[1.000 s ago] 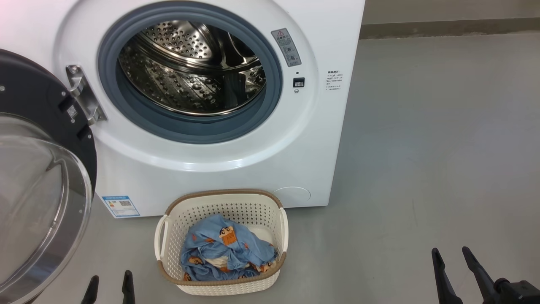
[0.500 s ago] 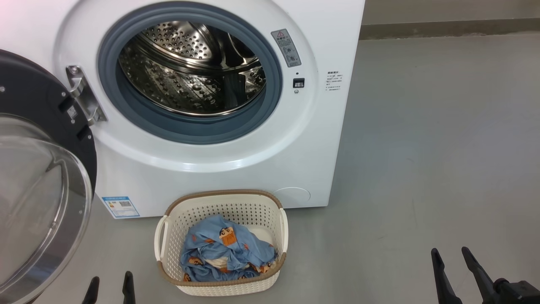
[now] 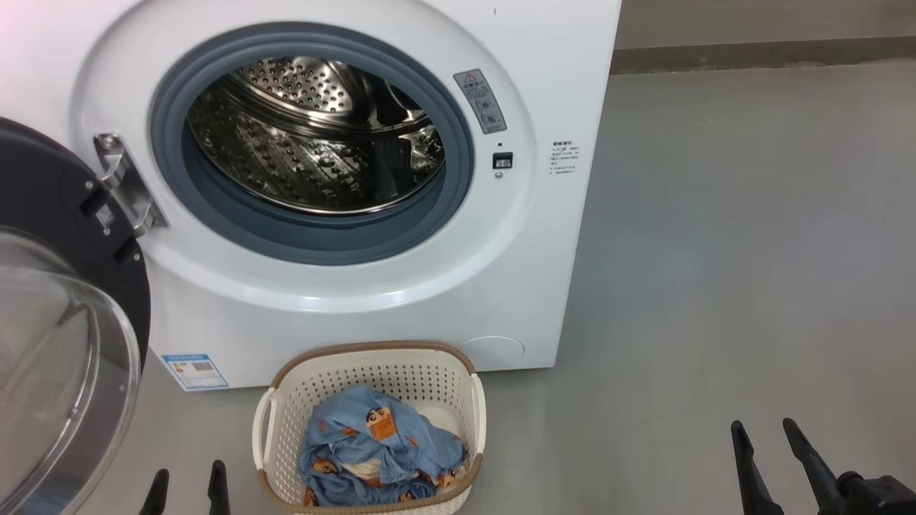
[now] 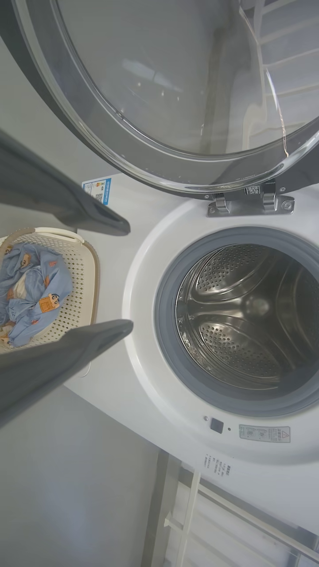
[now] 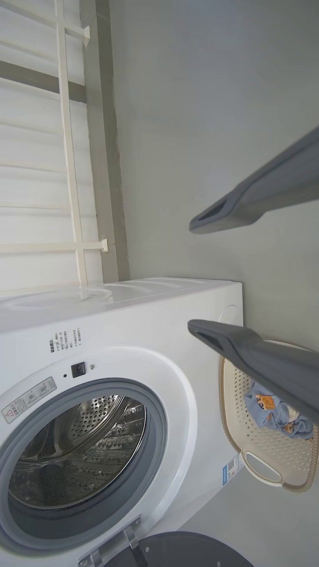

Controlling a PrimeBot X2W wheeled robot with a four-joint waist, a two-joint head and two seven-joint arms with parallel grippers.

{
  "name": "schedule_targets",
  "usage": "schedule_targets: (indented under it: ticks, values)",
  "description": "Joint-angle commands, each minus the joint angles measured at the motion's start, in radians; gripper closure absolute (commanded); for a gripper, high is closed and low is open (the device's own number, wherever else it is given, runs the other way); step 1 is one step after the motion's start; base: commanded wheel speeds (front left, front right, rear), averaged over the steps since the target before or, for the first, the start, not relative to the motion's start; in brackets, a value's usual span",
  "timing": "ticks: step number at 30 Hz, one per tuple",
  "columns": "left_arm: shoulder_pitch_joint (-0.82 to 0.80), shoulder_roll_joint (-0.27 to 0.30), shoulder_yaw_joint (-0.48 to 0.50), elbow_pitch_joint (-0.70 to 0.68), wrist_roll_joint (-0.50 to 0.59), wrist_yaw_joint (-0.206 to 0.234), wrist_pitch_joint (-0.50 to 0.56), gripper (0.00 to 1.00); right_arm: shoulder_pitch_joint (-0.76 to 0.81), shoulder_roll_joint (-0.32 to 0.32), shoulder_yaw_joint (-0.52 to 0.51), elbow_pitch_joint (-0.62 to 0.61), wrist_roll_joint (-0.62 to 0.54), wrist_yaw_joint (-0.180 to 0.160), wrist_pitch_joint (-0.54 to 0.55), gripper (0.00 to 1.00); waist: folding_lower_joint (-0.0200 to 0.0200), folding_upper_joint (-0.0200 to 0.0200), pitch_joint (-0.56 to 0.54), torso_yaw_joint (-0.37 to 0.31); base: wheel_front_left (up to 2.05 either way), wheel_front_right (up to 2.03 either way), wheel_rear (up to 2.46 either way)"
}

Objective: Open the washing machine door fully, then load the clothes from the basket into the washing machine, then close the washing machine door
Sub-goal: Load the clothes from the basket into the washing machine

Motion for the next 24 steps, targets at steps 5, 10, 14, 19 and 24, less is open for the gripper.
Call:
schedule_targets:
  ticks: [5,10,14,19,24]
  values:
    - [-0.019,0.003,0.035,-0.02,-0.008,-0.002,-0.006,0.0,-0.008,-0.013,0.03,-0.025,-0.007,0.002,-0.012,0.0,0.0,-0.0001,0.002,0.001,0.57,-0.83,0.26]
    - [-0.021,0.003,0.041,-0.014,-0.007,-0.002,-0.006,0.0,-0.008,-0.013,0.031,-0.024,-0.006,0.002,-0.012,0.0,0.0,-0.0001,0.003,0.0,0.41,-0.43,0.02]
    - [-0.021,0.003,0.037,-0.02,-0.003,-0.002,-0.006,0.0,-0.009,-0.013,0.031,-0.023,-0.005,0.002,-0.012,0.0,0.0,-0.0001,0.005,0.0,0.2,-0.2,0.0]
    - [-0.022,0.003,0.034,-0.021,-0.003,-0.002,-0.006,0.0,-0.013,-0.013,0.032,-0.021,-0.004,0.002,-0.012,0.0,0.0,-0.0001,0.01,0.0,0.0,0.0,0.0]
    - [-0.03,0.003,0.042,-0.02,-0.004,-0.002,-0.006,0.0,-0.02,-0.009,0.031,-0.02,-0.005,0.002,-0.012,0.0,0.0,-0.0001,0.017,-0.001,0.0,0.0,0.0]
